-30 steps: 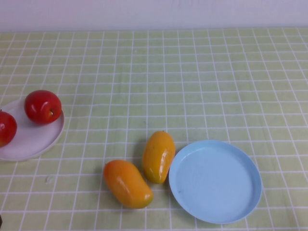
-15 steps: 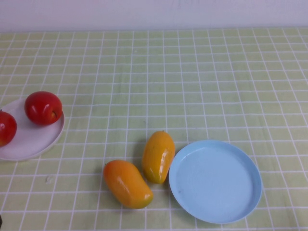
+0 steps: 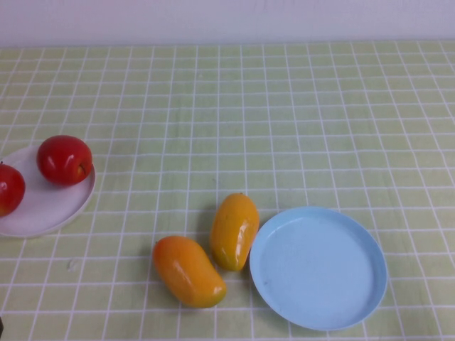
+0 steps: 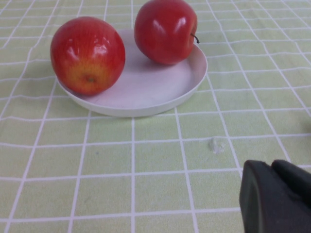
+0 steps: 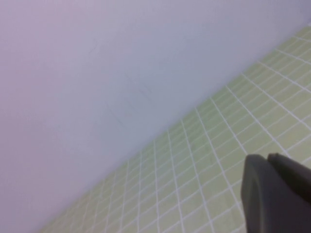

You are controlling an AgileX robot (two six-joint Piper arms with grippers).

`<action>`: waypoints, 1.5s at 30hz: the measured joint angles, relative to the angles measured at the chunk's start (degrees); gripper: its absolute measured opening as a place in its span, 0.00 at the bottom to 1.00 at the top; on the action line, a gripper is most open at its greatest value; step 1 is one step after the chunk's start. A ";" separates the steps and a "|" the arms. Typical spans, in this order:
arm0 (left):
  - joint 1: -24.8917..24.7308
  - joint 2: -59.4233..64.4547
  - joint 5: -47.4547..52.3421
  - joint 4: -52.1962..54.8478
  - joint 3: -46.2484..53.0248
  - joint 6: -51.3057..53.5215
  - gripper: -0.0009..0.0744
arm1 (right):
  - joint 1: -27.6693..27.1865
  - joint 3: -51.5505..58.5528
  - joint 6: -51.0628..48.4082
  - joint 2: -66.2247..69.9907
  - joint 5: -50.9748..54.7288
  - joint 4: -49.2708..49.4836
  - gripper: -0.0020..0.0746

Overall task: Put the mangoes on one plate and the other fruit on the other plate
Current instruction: Put another type of fruit in the right plate

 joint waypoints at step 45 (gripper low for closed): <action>0.00 0.00 0.00 0.00 0.00 -0.44 0.01 | 38.06 -82.05 2.13 98.15 58.84 -28.65 0.19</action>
